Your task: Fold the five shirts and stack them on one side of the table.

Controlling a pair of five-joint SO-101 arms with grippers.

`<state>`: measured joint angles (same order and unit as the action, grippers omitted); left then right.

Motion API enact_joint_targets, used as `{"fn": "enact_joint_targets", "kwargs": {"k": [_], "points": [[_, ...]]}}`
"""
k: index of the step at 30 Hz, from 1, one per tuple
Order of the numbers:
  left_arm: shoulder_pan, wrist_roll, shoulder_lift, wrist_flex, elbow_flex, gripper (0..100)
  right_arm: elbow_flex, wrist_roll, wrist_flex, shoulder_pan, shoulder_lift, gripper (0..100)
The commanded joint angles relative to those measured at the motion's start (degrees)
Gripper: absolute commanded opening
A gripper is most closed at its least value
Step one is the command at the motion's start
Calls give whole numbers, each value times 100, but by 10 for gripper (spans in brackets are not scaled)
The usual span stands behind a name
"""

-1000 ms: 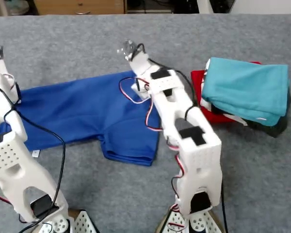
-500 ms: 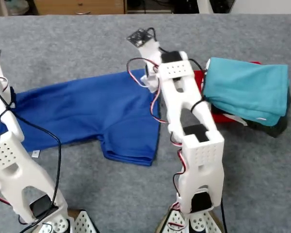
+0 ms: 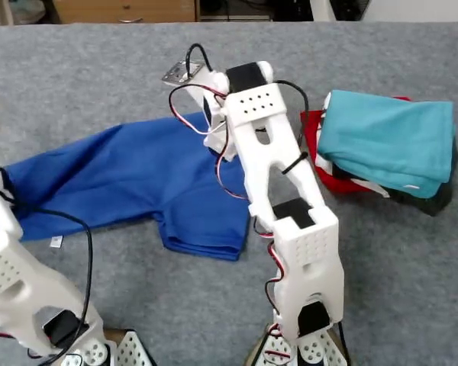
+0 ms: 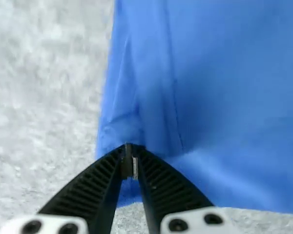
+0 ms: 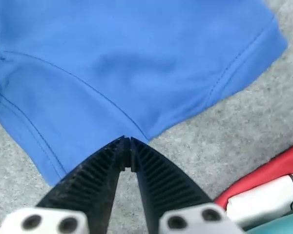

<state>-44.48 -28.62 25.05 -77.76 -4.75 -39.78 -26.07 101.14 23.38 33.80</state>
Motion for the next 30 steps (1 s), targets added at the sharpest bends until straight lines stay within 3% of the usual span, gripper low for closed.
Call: {"fn": "enact_joint_targets", "kwargs": {"k": [1,11,19,30], "points": [[62,-211,-585,738,1037,19,-286,-44,97,101,-224,2],[35,141,-1525,949,1029,19,-198,-26,132,22,-295,2],[-299,132,-1604,967,1468,19,919,-70,18,602,-2123,2],[-545,-35,-1604,747,1512,19,4796,-167,-1776,514,-3618,2]]}}
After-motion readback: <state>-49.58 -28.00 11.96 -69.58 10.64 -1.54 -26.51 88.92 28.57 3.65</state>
